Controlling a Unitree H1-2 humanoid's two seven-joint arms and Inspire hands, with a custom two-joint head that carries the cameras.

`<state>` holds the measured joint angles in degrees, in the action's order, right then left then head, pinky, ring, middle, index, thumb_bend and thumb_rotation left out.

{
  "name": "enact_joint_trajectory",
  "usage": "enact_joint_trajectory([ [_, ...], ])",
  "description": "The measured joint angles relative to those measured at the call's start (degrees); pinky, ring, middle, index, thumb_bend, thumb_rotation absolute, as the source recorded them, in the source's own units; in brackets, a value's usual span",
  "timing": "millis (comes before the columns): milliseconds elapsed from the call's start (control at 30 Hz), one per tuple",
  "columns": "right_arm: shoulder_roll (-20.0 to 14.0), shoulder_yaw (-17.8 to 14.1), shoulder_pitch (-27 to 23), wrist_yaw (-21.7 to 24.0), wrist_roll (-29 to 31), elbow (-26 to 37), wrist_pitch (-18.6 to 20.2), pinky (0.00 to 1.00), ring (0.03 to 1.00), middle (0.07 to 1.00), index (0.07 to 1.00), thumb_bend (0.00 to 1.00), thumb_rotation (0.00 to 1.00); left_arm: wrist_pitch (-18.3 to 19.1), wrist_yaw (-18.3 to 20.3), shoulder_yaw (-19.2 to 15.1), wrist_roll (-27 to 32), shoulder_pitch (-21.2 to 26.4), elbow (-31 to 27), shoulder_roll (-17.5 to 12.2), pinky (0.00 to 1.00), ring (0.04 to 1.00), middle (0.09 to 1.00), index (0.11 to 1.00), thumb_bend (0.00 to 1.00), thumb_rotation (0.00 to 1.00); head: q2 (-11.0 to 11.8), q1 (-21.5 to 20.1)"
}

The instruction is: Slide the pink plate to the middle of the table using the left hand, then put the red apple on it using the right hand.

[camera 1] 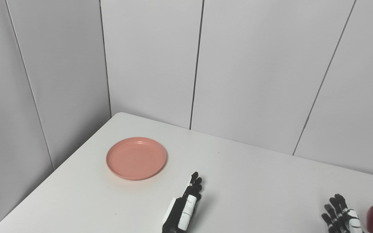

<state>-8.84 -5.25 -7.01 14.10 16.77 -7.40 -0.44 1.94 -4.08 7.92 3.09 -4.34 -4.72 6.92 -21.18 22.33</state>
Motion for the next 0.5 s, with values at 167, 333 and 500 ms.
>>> enact_joint_trajectory([
  [167,0.0,0.0,0.0,0.1,0.0,0.0,0.0,1.00,1.000,1.000,0.984,0.63,1.00,0.0,0.1,-0.1,0.0,-0.1,0.0,0.0,1.00,1.000,1.000,1.000,0.82,0.97,-0.2,-0.4],
  [333,0.1,0.1,0.2,0.0,-0.2,0.4,0.0,1.00,1.000,0.995,0.972,0.63,1.00,0.1,0.4,-0.5,0.0,-0.2,-0.3,0.0,1.00,1.000,1.000,1.000,0.84,0.98,-0.8,-2.2],
  [500,0.2,0.3,0.6,-0.5,-0.8,1.2,0.1,1.00,0.983,0.982,0.955,0.63,1.00,0.4,0.6,-0.8,0.1,-0.5,-1.2,0.0,1.00,1.000,0.988,1.000,0.88,0.97,-1.3,-2.9],
])
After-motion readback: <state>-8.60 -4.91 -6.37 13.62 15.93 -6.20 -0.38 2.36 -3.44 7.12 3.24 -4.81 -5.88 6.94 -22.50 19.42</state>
